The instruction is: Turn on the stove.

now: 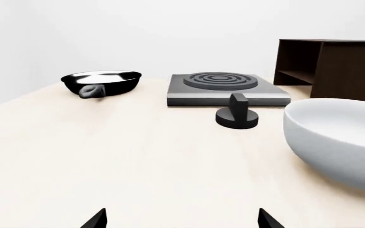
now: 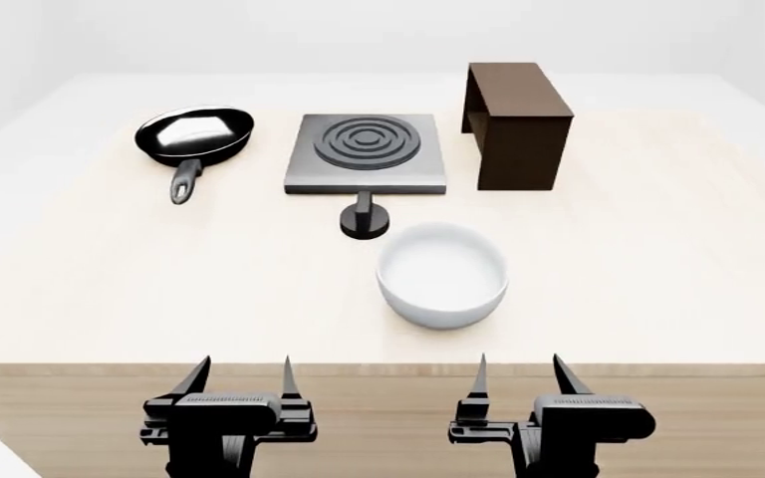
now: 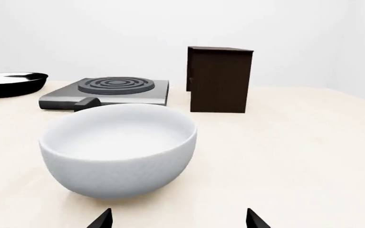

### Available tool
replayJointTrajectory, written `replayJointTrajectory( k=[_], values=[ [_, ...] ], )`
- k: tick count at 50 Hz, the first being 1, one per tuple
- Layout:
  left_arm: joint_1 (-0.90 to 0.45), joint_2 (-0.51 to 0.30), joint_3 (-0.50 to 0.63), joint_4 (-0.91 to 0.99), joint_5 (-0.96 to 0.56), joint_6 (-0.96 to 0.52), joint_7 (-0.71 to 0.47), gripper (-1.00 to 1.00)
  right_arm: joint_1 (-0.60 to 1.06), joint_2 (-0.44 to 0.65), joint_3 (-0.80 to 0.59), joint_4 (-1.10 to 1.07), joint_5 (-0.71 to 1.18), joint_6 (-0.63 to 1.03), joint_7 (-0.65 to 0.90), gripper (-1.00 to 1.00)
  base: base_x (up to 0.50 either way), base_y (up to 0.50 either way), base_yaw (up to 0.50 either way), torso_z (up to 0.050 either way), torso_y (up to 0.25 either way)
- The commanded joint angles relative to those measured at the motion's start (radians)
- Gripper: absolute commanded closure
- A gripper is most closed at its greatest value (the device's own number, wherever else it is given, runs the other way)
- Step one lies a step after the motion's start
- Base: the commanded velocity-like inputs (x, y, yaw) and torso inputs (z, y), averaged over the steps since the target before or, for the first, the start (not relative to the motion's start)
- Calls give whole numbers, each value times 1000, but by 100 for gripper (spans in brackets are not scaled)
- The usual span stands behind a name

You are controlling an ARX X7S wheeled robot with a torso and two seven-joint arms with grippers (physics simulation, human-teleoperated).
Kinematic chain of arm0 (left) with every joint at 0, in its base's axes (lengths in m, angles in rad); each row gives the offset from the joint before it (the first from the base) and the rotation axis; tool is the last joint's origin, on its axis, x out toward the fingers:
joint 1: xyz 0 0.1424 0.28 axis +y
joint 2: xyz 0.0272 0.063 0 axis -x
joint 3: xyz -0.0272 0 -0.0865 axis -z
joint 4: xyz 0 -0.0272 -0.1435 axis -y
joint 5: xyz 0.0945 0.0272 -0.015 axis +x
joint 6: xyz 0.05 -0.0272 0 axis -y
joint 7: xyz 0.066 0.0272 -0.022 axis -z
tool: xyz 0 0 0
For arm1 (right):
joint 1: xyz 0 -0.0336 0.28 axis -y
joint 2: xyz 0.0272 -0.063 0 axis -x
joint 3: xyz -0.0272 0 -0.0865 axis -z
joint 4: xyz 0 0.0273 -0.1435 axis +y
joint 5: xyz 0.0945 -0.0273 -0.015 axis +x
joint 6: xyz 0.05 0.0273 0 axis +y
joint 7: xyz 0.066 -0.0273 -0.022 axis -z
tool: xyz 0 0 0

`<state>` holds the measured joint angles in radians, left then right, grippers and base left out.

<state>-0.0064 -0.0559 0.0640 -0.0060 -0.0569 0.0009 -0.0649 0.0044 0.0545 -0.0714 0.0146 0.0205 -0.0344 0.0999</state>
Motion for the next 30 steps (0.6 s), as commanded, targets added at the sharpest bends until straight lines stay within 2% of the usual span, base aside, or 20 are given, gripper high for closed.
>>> replayJointTrajectory(
  k=[1,30],
  values=[
    [-1,-19,20,0,-17,1,-21,-100,-1,18,-23,0,13,-8,26,-100,0,500,0,0,0],
    [-6,-50,61,-11,-42,10,-58,-100,-1,53,-64,-2,42,-17,57,-100,0,500,0,0,0]
  ],
)
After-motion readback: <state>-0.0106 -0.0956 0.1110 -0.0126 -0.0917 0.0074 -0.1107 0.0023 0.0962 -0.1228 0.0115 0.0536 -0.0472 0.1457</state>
